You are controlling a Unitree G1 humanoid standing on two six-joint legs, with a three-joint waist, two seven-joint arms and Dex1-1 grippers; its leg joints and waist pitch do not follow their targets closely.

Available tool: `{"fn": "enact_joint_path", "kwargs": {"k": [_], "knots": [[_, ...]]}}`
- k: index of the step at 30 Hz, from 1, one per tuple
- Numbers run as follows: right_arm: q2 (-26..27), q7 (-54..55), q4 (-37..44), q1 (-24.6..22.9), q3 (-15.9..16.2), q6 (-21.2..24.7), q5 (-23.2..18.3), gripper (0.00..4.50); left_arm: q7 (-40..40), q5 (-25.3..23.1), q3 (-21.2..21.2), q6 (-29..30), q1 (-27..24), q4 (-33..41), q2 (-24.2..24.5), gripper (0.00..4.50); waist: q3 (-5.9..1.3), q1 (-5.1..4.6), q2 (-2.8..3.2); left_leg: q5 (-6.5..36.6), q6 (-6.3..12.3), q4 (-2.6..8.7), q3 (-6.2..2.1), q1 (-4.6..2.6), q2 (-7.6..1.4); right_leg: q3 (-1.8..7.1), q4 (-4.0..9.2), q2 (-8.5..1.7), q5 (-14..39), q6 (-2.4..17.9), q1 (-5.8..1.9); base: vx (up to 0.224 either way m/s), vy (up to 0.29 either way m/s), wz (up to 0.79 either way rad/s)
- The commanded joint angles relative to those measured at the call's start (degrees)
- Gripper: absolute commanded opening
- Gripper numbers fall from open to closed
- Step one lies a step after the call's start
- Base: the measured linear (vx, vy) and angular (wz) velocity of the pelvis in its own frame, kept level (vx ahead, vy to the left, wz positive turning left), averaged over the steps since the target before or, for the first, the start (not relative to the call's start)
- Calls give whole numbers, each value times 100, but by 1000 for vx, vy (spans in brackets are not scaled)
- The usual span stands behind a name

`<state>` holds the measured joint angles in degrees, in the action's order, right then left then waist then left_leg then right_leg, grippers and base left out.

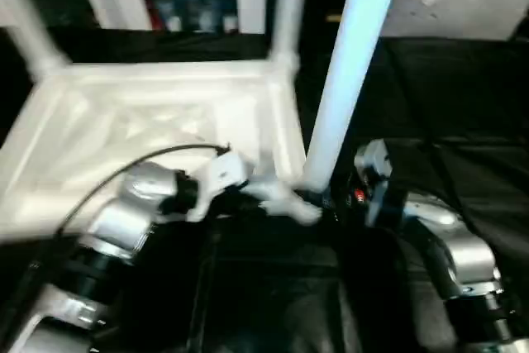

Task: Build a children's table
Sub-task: Rotate leg to tighten

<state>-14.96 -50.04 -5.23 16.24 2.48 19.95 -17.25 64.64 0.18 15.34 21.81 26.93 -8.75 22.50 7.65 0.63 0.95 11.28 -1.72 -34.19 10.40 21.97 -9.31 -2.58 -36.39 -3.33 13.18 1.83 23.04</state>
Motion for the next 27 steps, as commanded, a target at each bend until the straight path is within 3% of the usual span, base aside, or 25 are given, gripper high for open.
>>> {"fn": "enact_joint_path", "kwargs": {"k": [1,3,5,6,9,11,13,16,17,18,22,27], "knots": [[328,216,-116,-73,414,442,-65,254,-397,327,-161,187,-19,320,-358,0,-372,67,-52,204,522,400,-176,-28,-366,324,465,-558,220,1589,-334,0,0,0],[849,1226,-159,-11,304,517,178,254,-1180,186,-218,680,85,458,-828,0,-366,28,-56,118,573,400,-164,-29,-363,327,467,-545,91,1600,-321,0,0,0],[1064,1635,-201,27,235,519,258,254,-1441,127,-220,831,128,502,-1019,0,-370,16,-67,70,575,406,-169,-30,-366,321,469,-548,141,1572,-330,0,0,0],[1454,2306,-289,103,70,575,322,254,-1893,-35,-227,1077,188,574,-1360,0,-375,4,-51,37,578,405,-170,-44,-375,324,464,-542,90,1582,-322,0,0,0],[1871,3044,-429,211,-104,522,488,254,-2289,-275,-142,1306,234,659,-1647,0,-389,8,-10,-85,637,400,-177,-56,-380,320,440,-533,-267,1632,-319,0,0,0],[1943,3173,-459,227,-136,501,515,254,-2369,-316,-127,1333,245,673,-1685,0,-385,9,-20,-29,685,394,-169,-47,-366,327,441,-533,-416,1630,-334,0,0,0],[2124,3558,-549,255,-262,412,578,254,-2518,-341,-74,1434,277,775,-1784,0,-376,18,9,95,645,406,-172,-55,-378,325,458,-537,-285,1610,-323,0,0,0],[2202,3670,-537,249,-324,329,623,254,-2496,-387,0,1489,280,849,-1755,0,-375,21,15,193,583,420,-180,-60,-388,325,460,-535,-225,1573,-330,0,0,0],[2227,3705,-518,238,-359,275,638,310,-2462,-421,28,1508,270,867,-1716,0,-374,14,31,231,559,425,-184,-61,-395,322,455,-532,-238,1569,-325,0,0,0],[2225,3660,-488,224,-372,219,628,324,-2414,-454,56,1517,249,877,-1646,0,-370,13,39,267,539,428,-185,-58,-394,326,459,-537,-249,1568,-326,0,0,0],[2129,3533,-415,187,-372,162,601,360,-2291,-474,85,1456,206,821,-1422,0,-376,10,55,248,539,431,-191,-59,-392,325,444,-533,-451,1577,-335,0,0,0],[1564,2798,-73,-35,-292,32,517,404,-1751,-408,104,923,149,572,-866,0,-400,14,30,62,647,400,-181,-41,-376,331,400,-533,-888,1613,-374,0,0,0]]}}
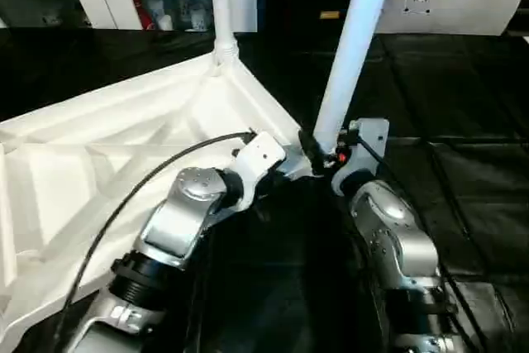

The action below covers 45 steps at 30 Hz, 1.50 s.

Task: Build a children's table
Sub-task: Rotate leg to tighten

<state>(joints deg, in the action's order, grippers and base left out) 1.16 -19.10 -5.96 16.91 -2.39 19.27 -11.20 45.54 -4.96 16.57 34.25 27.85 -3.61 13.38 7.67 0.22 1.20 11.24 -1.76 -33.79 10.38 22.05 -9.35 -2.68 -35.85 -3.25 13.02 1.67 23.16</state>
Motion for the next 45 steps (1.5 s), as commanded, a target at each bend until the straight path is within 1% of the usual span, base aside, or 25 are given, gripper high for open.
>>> {"fn": "enact_joint_path", "kwargs": {"k": [1,2,4,5,7,8,9,10,12,14,16,17,19,21,23,27,30,33,34,35,36,39,41,43,45], "knots": [[-253,-577,107,-179,176,136,-167,412,336,120,-6,-531,51,-47,192,0,-411,64,4,18,681,352,-181,-41,-367,333,339,-544,-935,1620,-389,0,0,0],[-643,-1129,267,-289,169,133,-290,415,686,164,32,-942,45,-231,425,0,-400,82,2,36,795,343,-185,-43,-353,325,353,-532,-956,1594,-393,0,0,0],[-901,-1500,355,-340,195,72,-356,420,928,208,68,-1226,41,-338,567,0,-401,88,4,79,813,344,-181,-50,-368,327,345,-536,-920,1583,-392,0,0,0],[-1140,-1787,396,-369,222,-4,-361,442,1094,221,108,-1352,40,-417,675,0,-398,101,13,109,811,347,-175,-61,-390,329,343,-543,-857,1591,-370,0,0,0],[-1543,-2237,392,-375,239,-137,-347,442,1461,251,231,-1600,38,-540,896,0,-390,127,20,189,774,352,-175,-77,-392,320,358,-538,-652,1606,-360,0,0,0],[-1929,-2722,321,-332,246,-355,-341,442,1891,298,362,-1950,43,-686,1119,0,-387,184,37,247,769,346,-176,-92,-400,328,376,-552,-500,1607,-344,0,0,0],[-2057,-2903,300,-316,256,-430,-364,442,2035,321,401,-2101,49,-745,1187,0,-392,201,21,296,751,343,-160,-104,-398,336,366,-543,-500,1617,-347,0,0,0],[-2155,-3074,305,-307,269,-440,-413,442,2152,355,418,-2160,56,-784,1224,0,-381,210,50,288,746,345,-156,-109,-406,339,361,-543,-525,1629,-333,0,0,0],[-2301,-3328,321,-295,302,-453,-484,442,2323,415,430,-2244,75,-857,1269,0,-392,232,35,237,771,344,-161,-103,-412,334,344,-552,-604,1694,-337,0,0,0],[-2713,-4129,347,-228,455,-470,-659,442,2941,566,507,-2577,171,-1100,1426,0,-402,262,33,204,831,329,-160,-112,-399,326,341,-545,-665,1730,-352,0,0,0],[-2917,-4601,288,-144,616,-503,-685,442,3248,605,568,-2827,286,-1300,1475,0,-407,312,37,75,925,314,-153,-102,-414,320,303,-544,-884,1779,-345,0,0,0],[-3005,-4820,239,-96,720,-528,-678,442,3365,609,602,-2949,357,-1421,1482,0,-400,328,38,118,947,313,-149,-102,-414,308,311,-536,-815,1797,-335,0,0,0],[-3067,-4966,185,-62,794,-572,-668,442,3449,614,643,-3064,414,-1519,1491,0,-396,349,27,188,940,310,-143,-109,-425,311,323,-554,-706,1805,-321,0,0,0],[-3154,-5238,38,34,994,-810,-526,442,3701,631,748,-3309,521,-1676,1501,0,-394,386,24,294,858,320,-150,-108,-445,315,335,-580,-460,1807,-320,0,0,0],[-3186,-5432,-44,119,1141,-927,-457,442,3917,638,819,-3470,590,-1771,1501,0,-387,421,21,278,798,327,-143,-118,-442,318,332,-562,-415,1805,-305,0,0,0],[-3211,-5710,-144,278,1310,-884,-482,442,4159,641,895,-3672,671,-1883,1467,0,-384,469,11,201,842,328,-147,-113,-455,319,312,-574,-527,1814,-306,0,0,0],[-3200,-5889,-241,410,1422,-847,-484,428,4300,631,967,-3822,725,-1954,1430,0,-373,470,0,230,854,332,-151,-104,-455,313,319,-578,-435,1801,-303,0,0,0],[-3159,-5967,-350,520,1495,-829,-507,428,4346,634,1015,-3889,759,-1989,1394,0,-369,471,-4,256,839,337,-152,-101,-458,312,326,-583,-368,1802,-304,0,0,0],[-3146,-6005,-399,555,1519,-842,-503,418,4362,637,1024,-3924,776,-2024,1378,0,-364,469,-7,258,834,341,-155,-98,-459,314,330,-585,-338,1791,-304,0,0,0],[-3144,-6065,-439,587,1557,-833,-500,395,4387,633,1040,-3981,793,-2057,1364,0,-367,468,-31,271,833,342,-149,-103,-456,314,337,-583,-314,1786,-304,0,0,0],[-3144,-6075,-446,592,1563,-833,-500,391,4392,633,1042,-3991,796,-2065,1362,0,-362,469,-18,284,820,345,-152,-101,-454,312,342,-587,-236,1779,-302,0,0,0],[-3120,-6185,-492,623,1625,-822,-508,384,4447,626,1039,-4068,804,-2132,1345,0,-361,471,-18,276,820,347,-152,-103,-461,315,343,-587,-230,1763,-295,0,0,0],[-3111,-6228,-518,639,1650,-820,-515,355,4472,620,1037,-4105,812,-2170,1339,0,-364,471,-19,262,818,350,-153,-104,-463,315,340,-585,-251,1768,-293,0,0,0],[-3101,-6268,-562,663,1662,-826,-518,349,4491,617,1043,-4141,823,-2208,1340,0,-362,472,-18,275,824,350,-151,-99,-464,315,342,-591,-248,1775,-295,0,0,0],[-3088,-6297,-598,682,1671,-823,-523,324,4509,617,1048,-4169,835,-2244,1345,0,-365,476,-19,318,806,356,-152,-101,-469,315,351,-594,-176,1771,-298,0,0,0]]}}
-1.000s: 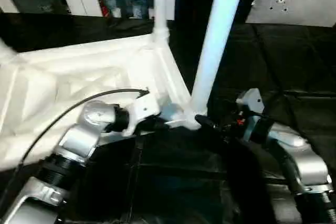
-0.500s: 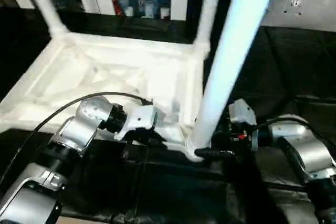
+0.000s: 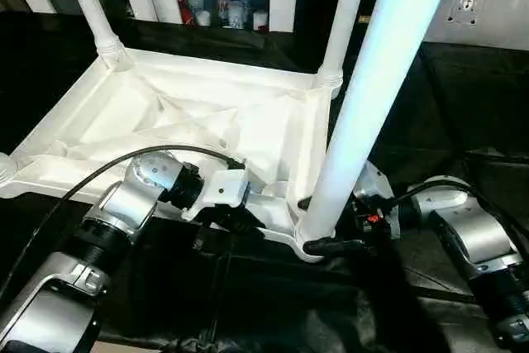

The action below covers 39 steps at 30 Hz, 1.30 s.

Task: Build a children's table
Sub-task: Rotate leg to tighten

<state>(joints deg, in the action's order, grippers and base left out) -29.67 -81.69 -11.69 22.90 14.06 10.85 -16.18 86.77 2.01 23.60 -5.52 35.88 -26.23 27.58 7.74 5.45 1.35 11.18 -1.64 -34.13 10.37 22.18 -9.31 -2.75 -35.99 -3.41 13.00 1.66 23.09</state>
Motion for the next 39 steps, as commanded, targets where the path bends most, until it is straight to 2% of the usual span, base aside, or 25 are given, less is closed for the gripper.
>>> {"fn": "enact_joint_path", "kwargs": {"k": [1,6,9,10,12,13,14,15,16,17,19,20,22,23,26,27,28,29,30,31,32,33,34,36,39], "knots": [[0,-46,-27,86,33,33,-31,308,391,-77,342,-195,35,10,-71,0,-371,-48,-33,329,786,391,-152,-117,-474,322,366,-578,-156,1772,-287,0,0,0],[3,-76,28,46,66,125,-77,276,388,-64,314,-184,46,-28,-81,0,-369,-45,-37,334,766,395,-147,-116,-471,327,377,-580,-90,1755,-283,0,0,0],[24,6,168,-50,49,356,-188,272,294,11,219,-32,14,13,-107,0,-361,-46,-31,360,744,403,-145,-124,-475,331,380,-573,-81,1752,-279,0,0,0],[80,192,318,-169,7,588,-245,270,91,90,88,237,-37,106,-142,0,-365,-37,5,333,740,399,-155,-122,-476,330,370,-577,-115,1762,-279,0,0,0],[274,723,558,-394,-107,881,-264,268,-361,132,-114,683,-132,290,-186,0,-357,-48,2,310,722,414,-154,-116,-497,337,364,-580,-250,1784,-275,0,0,0],[552,1340,637,-500,-237,991,-179,267,-702,56,-188,948,-221,433,-212,0,-339,-61,-4,449,659,437,-165,-97,-487,330,394,-588,-30,1758,-283,0,0,0],[597,1437,646,-514,-256,1009,-165,267,-755,45,-198,995,-236,458,-217,0,-326,-74,1,547,595,452,-171,-98,-482,331,414,-595,147,1744,-278,0,0,0],[963,2149,715,-602,-391,1175,-81,267,-1172,87,-320,1502,-374,745,-357,0,-302,-100,-5,830,460,469,-172,-114,-453,336,488,-598,697,1661,-263,0,0,0],[1044,2299,733,-618,-417,1220,-66,266,-1261,117,-354,1628,-405,817,-402,0,-279,-119,3,938,338,502,-177,-119,-471,352,488,-607,917,1628,-268,0,0,0],[1259,2679,756,-639,-463,1301,9,266,-1497,130,-404,1907,-456,986,-523,0,-257,-195,-26,1143,138,538,-208,-100,-450,353,550,-617,1599,1449,-265,0,0,0],[1370,2872,764,-645,-481,1337,56,266,-1619,121,-421,2040,-475,1067,-585,0,-249,-254,-11,1214,76,560,-230,-91,-443,348,573,-606,1812,1335,-264,0,0,0],[1530,3161,778,-647,-493,1393,138,266,-1829,67,-447,2251,-490,1179,-693,0,-267,-343,-2,1145,54,568,-227,-96,-449,356,568,-590,1589,1318,-253,0,0,0],[1986,3962,814,-641,-591,1632,304,266,-2378,-64,-543,2772,-501,1407,-1006,0,-275,-374,-5,1064,91,563,-218,-93,-442,355,561,-574,1370,1337,-262,0,0,0],[2188,4302,838,-638,-641,1737,368,266,-2633,-113,-596,3018,-502,1502,-1163,0,-273,-402,4,985,121,563,-205,-101,-438,353,567,-572,1232,1388,-238,0,0,0],[2713,5223,922,-634,-753,1982,591,265,-3457,-298,-742,3518,-451,1629,-1663,0,-294,-418,0,692,186,541,-185,-106,-418,357,563,-565,899,1396,-256,0,0,0],[2713,5223,922,-634,-753,1982,591,265,-3457,-298,-742,3518,-451,1629,-1663,0,-297,-424,-1,622,214,541,-178,-109,-415,357,565,-552,788,1400,-249,0,0,0],[3038,5786,1014,-643,-786,2159,754,265,-4042,-445,-794,3797,-432,1739,-1996,0,-301,-417,-4,578,242,532,-177,-110,-405,352,565,-551,701,1400,-252,0,0,0],[3120,5930,1063,-658,-729,2125,832,265,-4209,-501,-741,3894,-452,1822,-2126,0,-320,-409,50,398,270,521,-178,-121,-418,350,529,-545,314,1453,-250,0,0,0],[3138,5961,1076,-663,-710,2110,851,265,-4246,-515,-722,3919,-459,1846,-2157,0,-320,-409,50,398,270,521,-178,-121,-418,350,529,-545,314,1453,-250,0,0,0],[3162,6003,1095,-669,-684,2089,877,265,-4299,-535,-697,3955,-469,1881,-2201,0,-335,-404,19,285,351,505,-168,-97,-392,348,517,-545,55,1461,-291,0,0,0],[3151,5973,1132,-728,-633,1897,883,265,-4331,-631,-576,3908,-487,1943,-2212,0,-344,-384,71,187,481,493,-170,-84,-385,347,498,-544,-262,1460,-309,0,0,0],[3148,5967,1131,-762,-682,1769,870,320,-4333,-672,-541,3920,-499,1986,-2200,0,-346,-383,56,195,527,489,-163,-88,-387,345,507,-539,-322,1451,-305,0,0,0],[3148,5968,1131,-767,-690,1755,868,320,-4334,-677,-537,3923,-501,1992,-2199,0,-353,-367,60,182,568,485,-164,-87,-388,340,495,-543,-420,1446,-313,0,0,0],[3044,5936,1126,-814,-765,1546,920,336,-4251,-746,-530,3858,-484,1962,-2044,0,-337,-357,92,270,570,494,-169,-86,-394,326,507,-537,-329,1446,-307,0,0,0],[2955,5911,1183,-862,-863,1506,938,356,-4133,-796,-528,3843,-491,1987,-1881,0,-340,-358,98,354,533,506,-179,-102,-411,325,503,-534,-241,1444,-312,0,0,0]]}}
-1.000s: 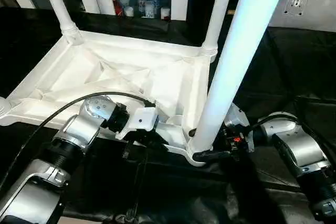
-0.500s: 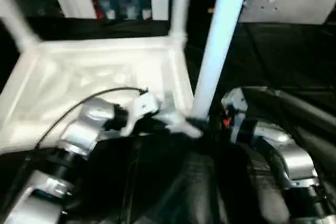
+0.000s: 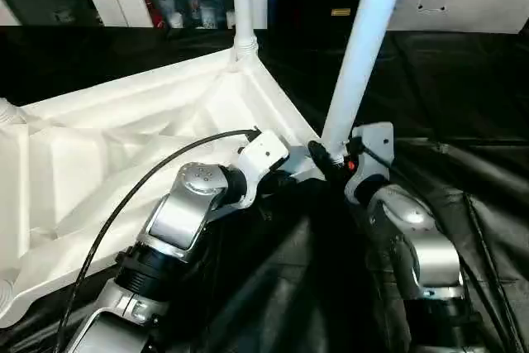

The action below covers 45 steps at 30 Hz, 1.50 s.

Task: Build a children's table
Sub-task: Rotate leg to tighten

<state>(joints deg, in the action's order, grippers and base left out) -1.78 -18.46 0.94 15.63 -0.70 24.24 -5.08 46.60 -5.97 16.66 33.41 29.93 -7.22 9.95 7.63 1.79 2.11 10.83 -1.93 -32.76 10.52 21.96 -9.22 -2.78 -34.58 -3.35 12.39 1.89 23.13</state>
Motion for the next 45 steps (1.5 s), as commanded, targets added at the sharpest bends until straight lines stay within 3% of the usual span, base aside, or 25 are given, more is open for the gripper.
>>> {"fn": "enact_joint_path", "kwargs": {"k": [1,4,5,7,10,11,14,19,23,27,32,39,45], "knots": [[-5,-622,-11,-183,595,45,-226,370,35,24,180,-105,68,114,29,0,-336,2,19,364,567,364,-196,-70,-414,322,351,-536,-255,1430,-331,0,0,0],[-423,-1122,116,-299,561,-241,-339,390,313,93,213,-217,-30,157,319,0,-356,6,15,236,630,340,-197,-71,-412,322,323,-540,-552,1440,-352,0,0,0],[-508,-1234,140,-321,550,-291,-365,403,367,107,214,-233,-48,159,368,0,-365,5,10,83,758,315,-183,-56,-408,326,282,-538,-916,1481,-365,0,0,0],[-720,-1518,172,-365,473,-421,-445,420,562,137,240,-407,-93,144,518,0,-377,5,-1,-39,862,301,-193,-47,-395,303,265,-539,-1088,1515,-376,0,0,0],[-1066,-1981,149,-385,324,-639,-570,439,904,224,257,-639,-162,104,749,0,-374,12,11,-22,960,287,-177,-57,-412,301,271,-547,-1048,1572,-367,0,0,0],[-1265,-2210,88,-360,264,-777,-585,439,1078,255,283,-783,-187,52,886,0,-376,22,-19,21,974,291,-187,-56,-418,287,275,-548,-879,1568,-373,0,0,0],[-1848,-3013,-125,-229,159,-1117,-774,439,1778,394,409,-1565,-229,-185,1358,0,-358,25,-16,168,982,289,-177,-67,-409,283,303,-536,-593,1550,-359,0,0,0],[-2403,-4185,-130,-128,365,-1149,-1031,439,2590,547,490,-2336,-186,-507,1750,0,-350,62,-6,195,1003,292,-174,-92,-439,284,294,-534,-389,1564,-332,0,0,0],[-2793,-5070,-275,29,800,-1262,-1032,439,3357,714,606,-2815,-43,-734,2015,0,-348,117,-39,234,1022,284,-160,-97,-454,272,277,-537,-262,1620,-305,0,0,0],[-2864,-5462,-576,258,1036,-1453,-988,439,3903,833,789,-3158,75,-882,2146,0,-333,173,-66,369,891,293,-143,-121,-462,290,304,-556,154,1594,-272,0,0,0],[-2776,-5737,-851,508,1202,-1514,-925,439,4201,861,904,-3362,164,-959,2118,0,-340,184,-73,203,932,282,-146,-107,-473,285,253,-558,-106,1655,-269,0,0,0],[-2695,-6279,-972,731,1616,-1426,-1076,376,4448,861,1044,-3680,270,-1169,1978,0,-318,235,-123,111,1014,274,-141,-98,-481,289,240,-572,-192,1654,-267,0,0,0],[-2631,-6415,-1032,785,1711,-1400,-1106,325,4500,861,1066,-3778,307,-1258,1952,0,-307,276,-124,246,897,295,-144,-112,-494,289,262,-576,74,1628,-253,0,0,0]]}}
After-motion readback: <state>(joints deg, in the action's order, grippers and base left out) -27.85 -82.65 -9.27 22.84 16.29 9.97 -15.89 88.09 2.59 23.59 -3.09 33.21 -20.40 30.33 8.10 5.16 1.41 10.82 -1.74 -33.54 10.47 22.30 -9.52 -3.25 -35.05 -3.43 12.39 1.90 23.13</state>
